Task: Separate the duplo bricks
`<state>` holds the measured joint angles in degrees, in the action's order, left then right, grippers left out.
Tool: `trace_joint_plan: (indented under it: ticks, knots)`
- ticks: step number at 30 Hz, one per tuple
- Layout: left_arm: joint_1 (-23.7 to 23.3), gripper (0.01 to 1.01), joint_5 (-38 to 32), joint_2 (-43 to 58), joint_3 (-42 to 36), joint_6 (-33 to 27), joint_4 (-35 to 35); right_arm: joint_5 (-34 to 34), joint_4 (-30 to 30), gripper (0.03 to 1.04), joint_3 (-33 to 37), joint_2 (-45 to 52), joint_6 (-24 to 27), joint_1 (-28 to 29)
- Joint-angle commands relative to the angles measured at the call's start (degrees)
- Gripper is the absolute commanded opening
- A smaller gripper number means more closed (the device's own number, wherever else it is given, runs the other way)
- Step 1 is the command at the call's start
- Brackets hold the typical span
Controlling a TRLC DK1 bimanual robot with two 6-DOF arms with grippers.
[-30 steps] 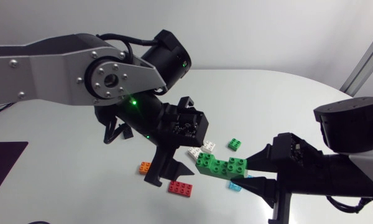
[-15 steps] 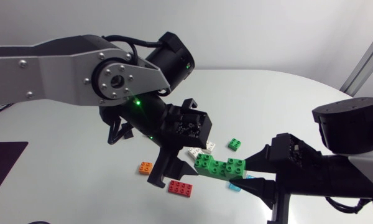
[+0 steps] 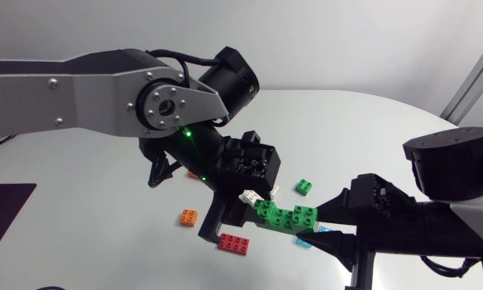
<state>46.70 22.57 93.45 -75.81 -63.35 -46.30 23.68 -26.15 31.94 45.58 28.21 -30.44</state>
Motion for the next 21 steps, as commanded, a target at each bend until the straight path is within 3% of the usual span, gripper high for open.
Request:
trace_joint_plan:
  ticks: [1,9,21]
  knots:
    - [0.32,0.251,1.08,1.21,-2.06,0.95,-0.37,-0.39,0.66,0.30,-1.53,-0.23,-1.05,-0.59]
    - [-0.47,0.238,3.36,1.12,-2.32,1.30,-0.72,-0.74,0.58,0.30,-1.62,-0.32,-0.87,-0.94]
    - [-4.16,0.234,11.27,3.49,-10.67,0.77,-10.21,-2.76,-1.36,0.30,-1.71,-1.02,0.18,-2.96]
